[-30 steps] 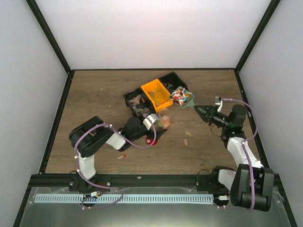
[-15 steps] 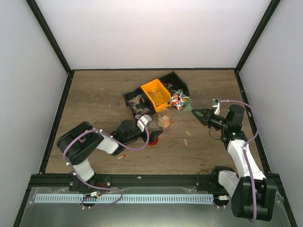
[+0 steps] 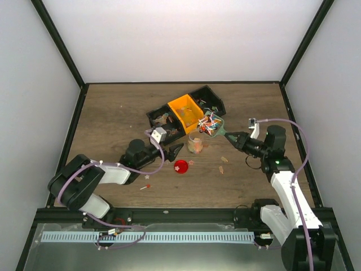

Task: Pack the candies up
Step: Place the fake candies in the packing bottle.

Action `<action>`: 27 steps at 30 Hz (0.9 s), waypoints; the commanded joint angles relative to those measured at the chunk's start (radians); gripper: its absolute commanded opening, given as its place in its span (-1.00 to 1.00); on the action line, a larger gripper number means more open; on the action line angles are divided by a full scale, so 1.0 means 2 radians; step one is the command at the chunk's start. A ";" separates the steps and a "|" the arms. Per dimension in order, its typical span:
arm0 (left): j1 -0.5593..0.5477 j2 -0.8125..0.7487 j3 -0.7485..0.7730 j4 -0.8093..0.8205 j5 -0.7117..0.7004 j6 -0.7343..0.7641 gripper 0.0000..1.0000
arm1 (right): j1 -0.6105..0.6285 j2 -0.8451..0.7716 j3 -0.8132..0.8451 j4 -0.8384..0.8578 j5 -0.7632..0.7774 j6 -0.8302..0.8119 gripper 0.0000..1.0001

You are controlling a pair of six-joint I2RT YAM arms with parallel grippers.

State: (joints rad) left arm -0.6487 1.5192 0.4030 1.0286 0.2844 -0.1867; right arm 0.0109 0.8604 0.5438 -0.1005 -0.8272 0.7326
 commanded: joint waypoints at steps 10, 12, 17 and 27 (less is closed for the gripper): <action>0.030 -0.010 -0.024 0.004 -0.070 -0.064 1.00 | 0.011 -0.023 0.033 -0.036 0.026 -0.045 -0.99; 0.030 -0.007 -0.021 0.004 -0.069 -0.065 1.00 | 0.011 -0.021 0.033 -0.036 0.028 -0.048 -0.99; 0.031 0.004 -0.021 0.006 -0.071 -0.066 1.00 | 0.011 -0.016 0.037 -0.043 0.032 -0.060 -0.99; 0.032 0.025 -0.017 0.007 -0.078 -0.063 1.00 | 0.012 -0.009 0.047 -0.072 0.044 -0.087 -0.99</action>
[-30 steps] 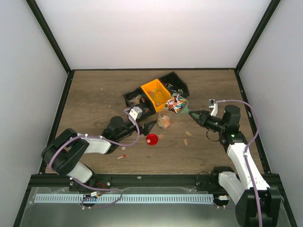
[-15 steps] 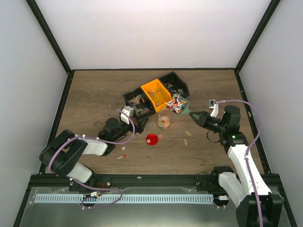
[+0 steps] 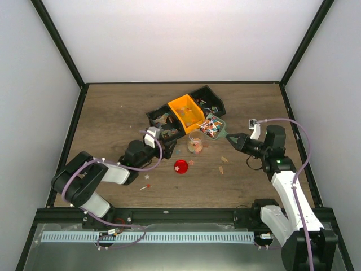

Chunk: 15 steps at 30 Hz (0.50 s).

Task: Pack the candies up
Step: Place the fake candies in the packing bottle.

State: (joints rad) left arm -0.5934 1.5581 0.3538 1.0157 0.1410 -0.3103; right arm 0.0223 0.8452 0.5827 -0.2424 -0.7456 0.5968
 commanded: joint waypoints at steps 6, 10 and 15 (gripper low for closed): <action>0.010 0.002 0.006 0.012 -0.003 -0.001 1.00 | 0.009 0.003 0.041 -0.014 0.014 -0.029 -0.99; 0.013 0.003 0.003 0.014 -0.003 -0.002 1.00 | 0.016 0.008 0.048 -0.019 0.017 -0.033 -0.99; 0.019 0.001 -0.004 0.020 -0.002 -0.002 1.00 | 0.033 0.010 0.052 -0.024 0.035 -0.035 -0.99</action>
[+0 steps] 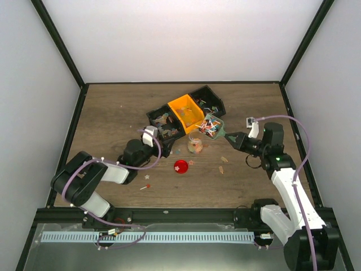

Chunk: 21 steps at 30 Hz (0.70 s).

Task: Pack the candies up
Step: Place the fake candies in the packing bottle.

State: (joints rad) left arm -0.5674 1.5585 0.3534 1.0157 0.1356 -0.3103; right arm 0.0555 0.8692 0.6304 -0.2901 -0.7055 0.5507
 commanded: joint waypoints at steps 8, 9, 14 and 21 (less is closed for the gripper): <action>0.016 -0.006 -0.013 0.021 0.002 -0.002 1.00 | 0.039 -0.002 0.037 -0.016 0.049 -0.017 -0.99; 0.016 -0.006 -0.014 0.021 0.002 -0.001 1.00 | 0.040 -0.002 0.040 -0.018 0.052 -0.018 -0.99; 0.019 -0.006 -0.017 0.023 0.002 -0.001 1.00 | 0.043 -0.003 0.047 -0.027 0.063 -0.024 -0.99; 0.024 -0.004 -0.018 0.025 0.002 -0.001 1.00 | 0.043 -0.016 0.046 -0.034 0.059 -0.026 -0.99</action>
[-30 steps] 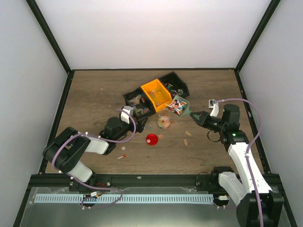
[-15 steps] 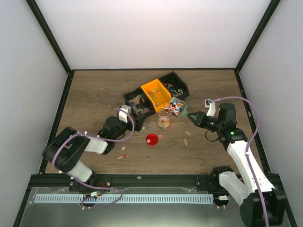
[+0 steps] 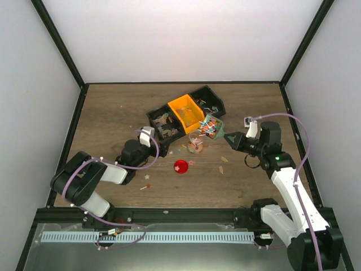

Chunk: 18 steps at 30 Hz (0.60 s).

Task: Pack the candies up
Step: Place the fake candies in the packing bottle.

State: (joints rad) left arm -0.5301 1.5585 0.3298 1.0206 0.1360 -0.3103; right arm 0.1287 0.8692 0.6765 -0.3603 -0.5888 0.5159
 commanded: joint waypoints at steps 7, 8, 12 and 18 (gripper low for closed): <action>0.007 0.002 -0.009 0.027 0.001 -0.001 1.00 | 0.006 -0.029 0.017 -0.006 -0.007 -0.009 -0.99; 0.007 0.004 -0.010 0.028 0.002 -0.001 1.00 | 0.006 -0.031 0.017 -0.007 -0.008 -0.009 -0.99; 0.007 0.007 -0.011 0.033 0.003 -0.003 1.00 | 0.006 -0.033 0.017 -0.012 -0.009 -0.010 -0.99; 0.008 0.008 -0.013 0.034 0.002 -0.003 1.00 | 0.007 -0.032 0.019 -0.016 -0.006 -0.015 -0.99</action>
State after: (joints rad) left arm -0.5213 1.5593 0.3157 1.0523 0.1360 -0.3107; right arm 0.1287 0.8192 0.6765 -0.3847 -0.5980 0.5091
